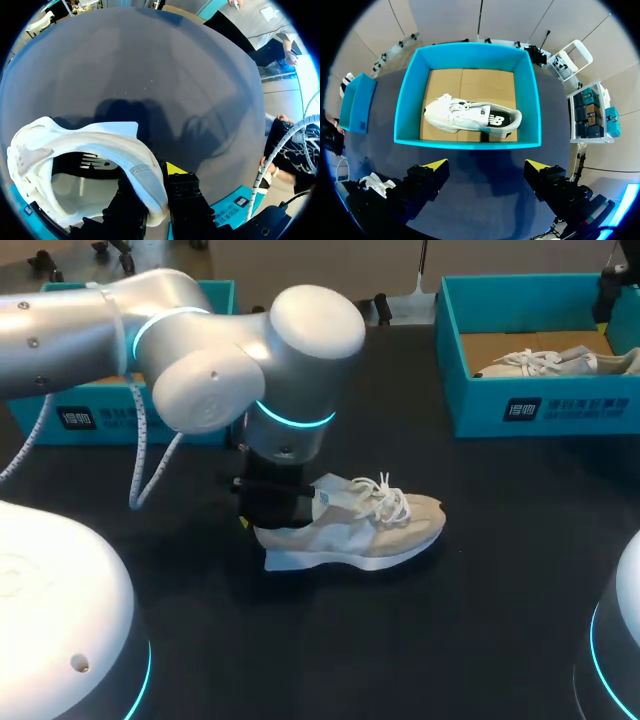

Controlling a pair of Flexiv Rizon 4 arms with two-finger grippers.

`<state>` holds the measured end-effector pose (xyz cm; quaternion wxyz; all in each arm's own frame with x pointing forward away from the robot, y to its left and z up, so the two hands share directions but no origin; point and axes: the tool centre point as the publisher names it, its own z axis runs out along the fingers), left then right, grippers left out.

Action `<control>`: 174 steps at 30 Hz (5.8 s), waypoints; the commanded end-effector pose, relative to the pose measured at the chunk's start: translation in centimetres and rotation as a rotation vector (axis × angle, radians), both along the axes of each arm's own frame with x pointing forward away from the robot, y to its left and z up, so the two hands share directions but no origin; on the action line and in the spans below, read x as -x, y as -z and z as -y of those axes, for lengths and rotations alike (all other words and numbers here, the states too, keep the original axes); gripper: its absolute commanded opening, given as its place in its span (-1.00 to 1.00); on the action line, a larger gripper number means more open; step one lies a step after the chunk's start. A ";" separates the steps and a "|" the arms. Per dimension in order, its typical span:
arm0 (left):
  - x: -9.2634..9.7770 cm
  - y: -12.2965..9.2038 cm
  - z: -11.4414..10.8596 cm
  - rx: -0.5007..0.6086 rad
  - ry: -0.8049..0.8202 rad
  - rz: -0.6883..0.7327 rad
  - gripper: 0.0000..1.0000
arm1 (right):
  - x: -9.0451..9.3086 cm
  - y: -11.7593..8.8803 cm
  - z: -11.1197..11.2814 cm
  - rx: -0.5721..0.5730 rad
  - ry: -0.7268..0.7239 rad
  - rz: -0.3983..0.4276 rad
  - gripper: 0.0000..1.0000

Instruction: Take the shoe out of the shoebox, open the shoe tongue, remove and reinsert the insole, then place the shoe into the shoebox

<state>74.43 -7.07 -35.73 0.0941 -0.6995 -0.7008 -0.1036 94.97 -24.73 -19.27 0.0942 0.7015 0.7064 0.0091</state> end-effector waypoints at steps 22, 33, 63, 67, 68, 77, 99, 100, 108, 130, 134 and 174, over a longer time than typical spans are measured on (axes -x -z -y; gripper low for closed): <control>0.1 2.7 0.0 -0.052 -0.044 -0.032 -0.28 | 0.0 0.0 0.0 0.001 0.000 0.000 1.00; 0.6 0.0 0.3 -0.006 -0.037 -0.022 0.87 | 0.0 0.0 0.0 0.001 0.000 0.000 1.00; 0.6 -9.4 -1.1 0.315 -0.293 0.025 1.00 | 0.0 0.0 0.0 0.001 0.000 0.000 1.00; 1.1 -10.3 -2.0 0.363 -0.351 0.037 1.00 | 0.0 0.0 0.0 0.001 0.000 0.000 1.00; 1.2 -10.5 -2.2 0.374 -0.365 0.039 1.00 | 0.0 0.0 0.0 0.001 0.000 0.000 1.00; 2.7 -11.1 -4.9 0.504 -0.513 0.022 1.00 | 0.0 0.0 0.0 0.001 0.000 0.000 1.00; 5.0 -10.1 -11.7 0.794 -0.793 -0.118 1.00 | 0.0 0.0 0.0 0.001 0.000 0.000 1.00; 5.1 -10.0 -12.0 0.804 -0.803 -0.119 1.00 | 0.0 0.0 0.0 0.001 0.000 0.000 1.00; 5.3 -9.4 -14.6 0.901 -0.920 -0.120 1.00 | 0.0 0.0 0.0 0.001 0.000 0.000 1.00; 3.3 -8.5 -16.6 1.037 -1.119 -0.259 1.00 | 0.0 0.0 0.0 0.001 0.000 0.000 1.00; 2.7 -7.7 -17.3 1.083 -1.184 -0.306 1.00 | 0.0 0.0 0.0 0.001 0.000 0.000 1.00; 2.2 0.4 -18.8 1.156 -1.471 -0.591 1.00 | 0.0 0.0 0.0 0.001 0.000 0.000 1.00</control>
